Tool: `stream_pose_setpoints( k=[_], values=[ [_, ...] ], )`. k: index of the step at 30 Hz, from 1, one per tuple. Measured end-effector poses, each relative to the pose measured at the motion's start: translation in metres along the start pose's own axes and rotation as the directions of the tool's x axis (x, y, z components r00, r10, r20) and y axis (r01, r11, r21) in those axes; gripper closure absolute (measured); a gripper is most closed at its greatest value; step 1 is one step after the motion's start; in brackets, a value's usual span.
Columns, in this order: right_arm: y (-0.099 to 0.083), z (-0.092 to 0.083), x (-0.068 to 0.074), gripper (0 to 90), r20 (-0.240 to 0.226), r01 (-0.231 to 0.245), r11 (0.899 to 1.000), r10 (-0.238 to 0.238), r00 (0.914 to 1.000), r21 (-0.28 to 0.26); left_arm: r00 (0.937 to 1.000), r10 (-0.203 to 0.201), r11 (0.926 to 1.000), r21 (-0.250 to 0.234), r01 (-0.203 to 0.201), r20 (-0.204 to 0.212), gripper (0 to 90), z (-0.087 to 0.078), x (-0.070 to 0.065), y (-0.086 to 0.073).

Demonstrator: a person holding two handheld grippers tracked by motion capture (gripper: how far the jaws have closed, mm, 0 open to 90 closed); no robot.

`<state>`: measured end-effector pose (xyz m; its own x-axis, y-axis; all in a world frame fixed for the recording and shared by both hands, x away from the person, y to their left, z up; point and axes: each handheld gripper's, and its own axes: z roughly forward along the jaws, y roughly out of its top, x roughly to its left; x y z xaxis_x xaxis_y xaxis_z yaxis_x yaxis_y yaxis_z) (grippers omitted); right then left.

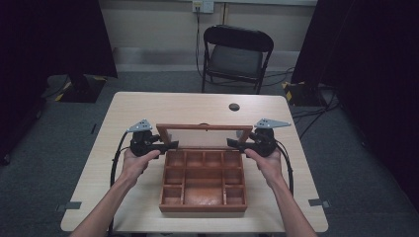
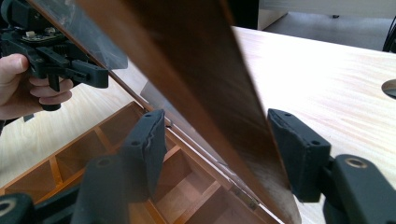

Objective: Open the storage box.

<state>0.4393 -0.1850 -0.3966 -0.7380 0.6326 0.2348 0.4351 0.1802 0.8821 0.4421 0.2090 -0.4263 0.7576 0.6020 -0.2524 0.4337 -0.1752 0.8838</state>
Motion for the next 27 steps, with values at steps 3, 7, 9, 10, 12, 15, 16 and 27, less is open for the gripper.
stream_pose_setpoints(
  k=[3, 7, 9, 10, 12, 15, 16, 27],
  values=[
    [0.000, 0.002, -0.002, 39.0, 0.007, -0.002, 1.000, 0.002, 1.0000, 0.006, 1.0000, 0.005, 1.0000, -0.002, -0.005, -0.002, 48.9, 0.001, 0.002, 0.000],
    [0.001, 0.003, -0.005, 39.9, 0.025, -0.007, 1.000, 0.007, 0.9997, -0.005, 1.0000, -0.001, 1.0000, 0.001, 0.001, -0.010, 50.5, 0.002, 0.004, 0.003],
    [0.000, 0.003, -0.007, 40.4, 0.027, -0.016, 1.000, 0.016, 0.9995, -0.009, 0.9999, 0.001, 1.0000, 0.002, 0.000, -0.013, 51.2, 0.003, 0.006, 0.003],
    [-0.001, 0.003, -0.009, 40.7, 0.029, -0.019, 1.000, 0.019, 0.9994, -0.009, 1.0000, 0.002, 1.0000, 0.002, -0.002, -0.009, 51.6, 0.003, 0.007, 0.003],
    [-0.001, 0.005, -0.011, 41.0, 0.030, -0.017, 1.000, 0.017, 0.9994, -0.005, 0.9999, -0.006, 1.0000, -0.001, 0.006, -0.009, 52.2, 0.003, 0.008, 0.004],
    [-0.002, 0.009, -0.013, 40.6, 0.029, -0.015, 1.000, 0.015, 0.9995, 0.001, 0.9999, -0.004, 1.0000, -0.004, 0.003, -0.013, 52.6, 0.004, 0.009, 0.004],
    [-0.003, 0.010, -0.013, 41.0, 0.034, -0.012, 1.000, 0.011, 0.9994, 0.005, 0.9999, -0.003, 1.0000, -0.005, 0.003, -0.013, 52.6, 0.004, 0.009, 0.003],
    [-0.006, 0.015, -0.020, 44.0, 0.045, -0.043, 0.999, 0.044, 0.9980, -0.008, 0.9999, -0.008, 1.0000, -0.004, 0.008, -0.010, 55.5, 0.004, 0.013, 0.004]
  ],
)
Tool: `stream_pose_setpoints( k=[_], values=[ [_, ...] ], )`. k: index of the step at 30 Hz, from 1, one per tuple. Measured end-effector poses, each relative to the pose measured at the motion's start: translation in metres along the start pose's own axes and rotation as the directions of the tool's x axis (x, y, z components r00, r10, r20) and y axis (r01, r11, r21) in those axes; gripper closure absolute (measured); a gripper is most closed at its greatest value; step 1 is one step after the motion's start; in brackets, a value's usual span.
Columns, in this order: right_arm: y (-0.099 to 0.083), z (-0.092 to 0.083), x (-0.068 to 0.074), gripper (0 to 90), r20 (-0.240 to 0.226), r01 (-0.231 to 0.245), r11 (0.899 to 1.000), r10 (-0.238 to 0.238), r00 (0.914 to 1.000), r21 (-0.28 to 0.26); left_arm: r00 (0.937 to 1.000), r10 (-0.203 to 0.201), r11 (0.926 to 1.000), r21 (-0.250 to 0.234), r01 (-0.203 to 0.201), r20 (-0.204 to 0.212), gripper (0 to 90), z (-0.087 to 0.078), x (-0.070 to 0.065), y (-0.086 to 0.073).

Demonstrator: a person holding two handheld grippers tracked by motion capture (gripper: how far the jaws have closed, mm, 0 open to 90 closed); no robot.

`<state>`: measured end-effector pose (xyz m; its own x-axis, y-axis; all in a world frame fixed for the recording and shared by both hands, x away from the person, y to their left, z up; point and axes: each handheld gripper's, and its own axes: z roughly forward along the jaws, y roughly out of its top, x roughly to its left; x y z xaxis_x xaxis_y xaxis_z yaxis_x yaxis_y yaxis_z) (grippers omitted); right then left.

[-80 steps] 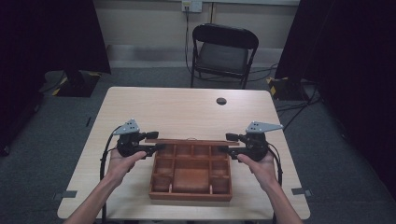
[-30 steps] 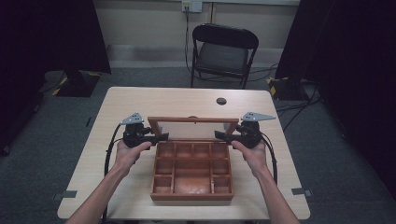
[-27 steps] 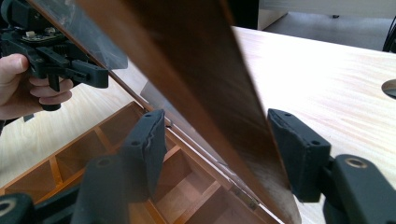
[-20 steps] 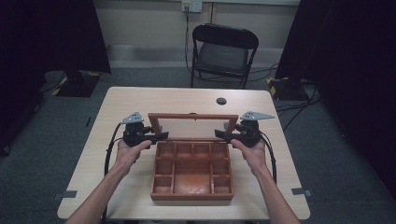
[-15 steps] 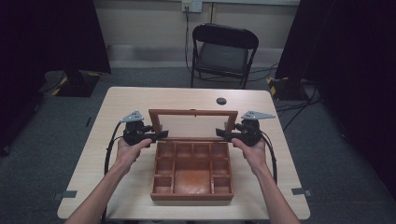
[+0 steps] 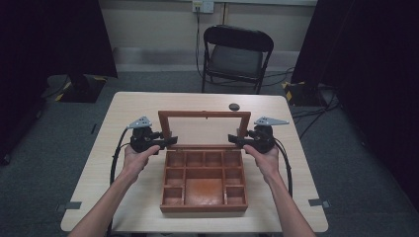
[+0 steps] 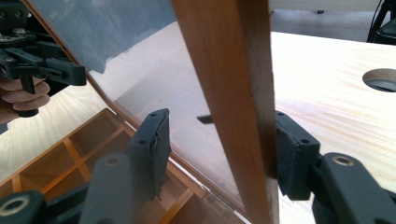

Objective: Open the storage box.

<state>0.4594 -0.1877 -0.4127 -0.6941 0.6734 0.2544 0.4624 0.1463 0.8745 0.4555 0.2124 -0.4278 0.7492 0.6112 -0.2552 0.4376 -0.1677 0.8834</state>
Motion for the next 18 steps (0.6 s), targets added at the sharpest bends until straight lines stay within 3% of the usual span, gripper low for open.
stream_pose_setpoints(
  k=[13, 18],
  values=[
    [-0.0036, 0.0075, -0.0065, 45.3, 0.009, -0.021, 1.000, 0.020, 0.9998, 0.011, 0.9997, -0.022, 0.9997, -0.011, 0.022, -0.006, 56.8, 0.0025, 0.0056, -0.0012],
    [-0.0036, 0.0079, -0.0061, 45.8, 0.016, -0.008, 1.000, 0.008, 0.9998, 0.012, 0.9996, -0.027, 0.9996, -0.011, 0.027, -0.009, 57.2, 0.0027, 0.0067, -0.0025]
  ],
)
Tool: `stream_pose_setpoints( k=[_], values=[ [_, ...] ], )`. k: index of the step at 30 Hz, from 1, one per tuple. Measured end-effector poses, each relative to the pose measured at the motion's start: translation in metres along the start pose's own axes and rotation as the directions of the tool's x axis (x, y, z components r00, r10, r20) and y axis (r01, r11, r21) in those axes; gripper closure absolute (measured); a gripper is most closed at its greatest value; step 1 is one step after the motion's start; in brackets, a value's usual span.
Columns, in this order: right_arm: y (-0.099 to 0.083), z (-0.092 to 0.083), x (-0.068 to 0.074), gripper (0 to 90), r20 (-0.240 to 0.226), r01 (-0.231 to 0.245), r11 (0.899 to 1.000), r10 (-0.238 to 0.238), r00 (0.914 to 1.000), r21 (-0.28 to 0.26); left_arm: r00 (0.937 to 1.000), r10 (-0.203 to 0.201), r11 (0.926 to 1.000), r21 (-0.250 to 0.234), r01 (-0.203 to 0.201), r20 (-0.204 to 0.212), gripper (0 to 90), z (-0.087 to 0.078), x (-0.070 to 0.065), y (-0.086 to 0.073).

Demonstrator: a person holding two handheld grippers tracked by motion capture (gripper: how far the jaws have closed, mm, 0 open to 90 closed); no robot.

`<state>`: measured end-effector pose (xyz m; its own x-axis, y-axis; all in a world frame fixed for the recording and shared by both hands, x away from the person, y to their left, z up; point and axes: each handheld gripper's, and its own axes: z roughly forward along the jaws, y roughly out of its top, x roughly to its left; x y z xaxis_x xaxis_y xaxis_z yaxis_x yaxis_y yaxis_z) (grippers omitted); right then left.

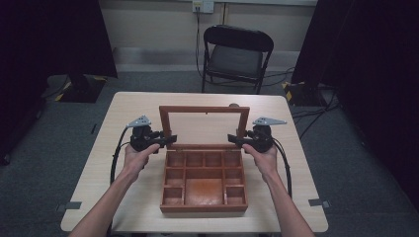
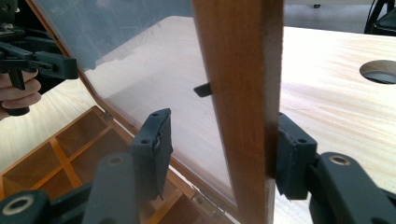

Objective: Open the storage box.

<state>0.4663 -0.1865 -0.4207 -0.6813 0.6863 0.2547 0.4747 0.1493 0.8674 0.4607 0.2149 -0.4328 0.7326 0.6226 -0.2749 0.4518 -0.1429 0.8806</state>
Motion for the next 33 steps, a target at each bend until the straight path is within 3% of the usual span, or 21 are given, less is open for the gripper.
stream_pose_setpoints(
  k=[3, 6, 20, 28, 33],
  values=[
    [0.000, 0.001, -0.001, 46.1, 0.002, -0.002, 1.000, 0.002, 1.0000, -0.003, 0.9996, -0.012, 0.9999, 0.006, 0.012, -0.025, 54.9, 0.000, 0.001, -0.003],
    [0.000, 0.002, -0.002, 46.4, 0.004, -0.001, 1.000, 0.001, 1.0000, -0.008, 0.9992, -0.034, 0.9994, 0.002, 0.034, -0.019, 50.3, 0.002, 0.004, -0.007],
    [-0.003, 0.007, -0.007, 45.6, 0.003, -0.003, 1.000, 0.003, 1.0000, -0.016, 0.9990, -0.022, 0.9996, 0.020, 0.023, -0.038, 60.5, 0.005, 0.005, -0.009],
    [-0.005, 0.013, -0.010, 44.1, 0.009, -0.017, 1.000, 0.017, 0.9998, -0.015, 0.9984, -0.039, 0.9990, 0.023, 0.040, -0.041, 61.1, 0.007, 0.009, -0.009],
    [-0.006, 0.015, -0.013, 48.0, 0.023, -0.020, 1.000, 0.020, 0.9995, -0.018, 0.9977, -0.052, 0.9984, 0.019, 0.053, -0.043, 61.7, 0.010, 0.011, -0.008]
  ],
)
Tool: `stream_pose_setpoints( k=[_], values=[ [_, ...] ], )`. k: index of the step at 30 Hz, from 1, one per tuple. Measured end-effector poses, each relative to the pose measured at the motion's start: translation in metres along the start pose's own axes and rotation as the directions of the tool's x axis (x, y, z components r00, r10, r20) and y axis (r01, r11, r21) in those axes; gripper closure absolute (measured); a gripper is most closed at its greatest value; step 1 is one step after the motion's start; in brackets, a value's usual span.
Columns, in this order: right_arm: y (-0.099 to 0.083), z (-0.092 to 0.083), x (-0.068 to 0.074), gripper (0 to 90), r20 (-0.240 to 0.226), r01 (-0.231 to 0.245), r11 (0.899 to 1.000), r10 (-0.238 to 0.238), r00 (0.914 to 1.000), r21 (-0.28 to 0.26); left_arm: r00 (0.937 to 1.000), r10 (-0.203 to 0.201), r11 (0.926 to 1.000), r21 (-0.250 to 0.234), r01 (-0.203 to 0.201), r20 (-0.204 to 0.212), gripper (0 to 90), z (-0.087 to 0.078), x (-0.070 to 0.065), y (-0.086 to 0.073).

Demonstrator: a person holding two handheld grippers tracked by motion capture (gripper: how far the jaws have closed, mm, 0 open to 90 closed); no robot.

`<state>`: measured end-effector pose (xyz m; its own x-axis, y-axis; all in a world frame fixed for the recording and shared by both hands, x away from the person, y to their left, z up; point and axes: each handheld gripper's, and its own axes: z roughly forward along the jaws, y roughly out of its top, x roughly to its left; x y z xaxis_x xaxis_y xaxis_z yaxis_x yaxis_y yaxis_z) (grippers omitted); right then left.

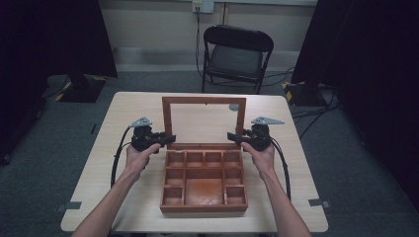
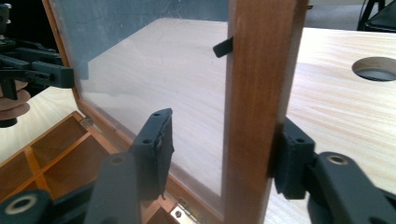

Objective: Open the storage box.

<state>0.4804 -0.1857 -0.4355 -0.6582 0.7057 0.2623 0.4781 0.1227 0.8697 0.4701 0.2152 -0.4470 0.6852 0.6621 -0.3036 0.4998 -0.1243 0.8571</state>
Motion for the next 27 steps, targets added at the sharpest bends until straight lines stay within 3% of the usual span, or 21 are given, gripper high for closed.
stream_pose_setpoints(
  k=[6, 13, 20, 27],
  values=[
    [-0.0013, 0.0021, -0.0021, 50.7, 0.016, -0.006, 1.000, 0.006, 0.9999, -0.004, 0.9999, -0.009, 0.9999, 0.005, 0.009, -0.005, 62.4, 0.0017, 0.0023, 0.0001],
    [-0.0028, 0.0031, -0.0046, 50.4, 0.029, -0.011, 1.000, 0.010, 0.9995, 0.026, 0.9994, -0.033, 0.9993, 0.020, 0.033, -0.005, 54.4, 0.0031, 0.0056, -0.0025],
    [-0.0051, 0.0054, -0.0077, 49.4, 0.025, -0.031, 0.999, 0.030, 0.9992, 0.030, 0.9990, -0.039, 0.9990, 0.023, 0.039, -0.024, 58.6, 0.0044, 0.0072, -0.0040],
    [-0.0058, 0.0075, -0.0093, 48.6, 0.025, -0.044, 0.999, 0.043, 0.9988, 0.027, 0.9988, -0.045, 0.9987, 0.024, 0.046, -0.016, 59.0, 0.0058, 0.0099, -0.0044]
  ],
)
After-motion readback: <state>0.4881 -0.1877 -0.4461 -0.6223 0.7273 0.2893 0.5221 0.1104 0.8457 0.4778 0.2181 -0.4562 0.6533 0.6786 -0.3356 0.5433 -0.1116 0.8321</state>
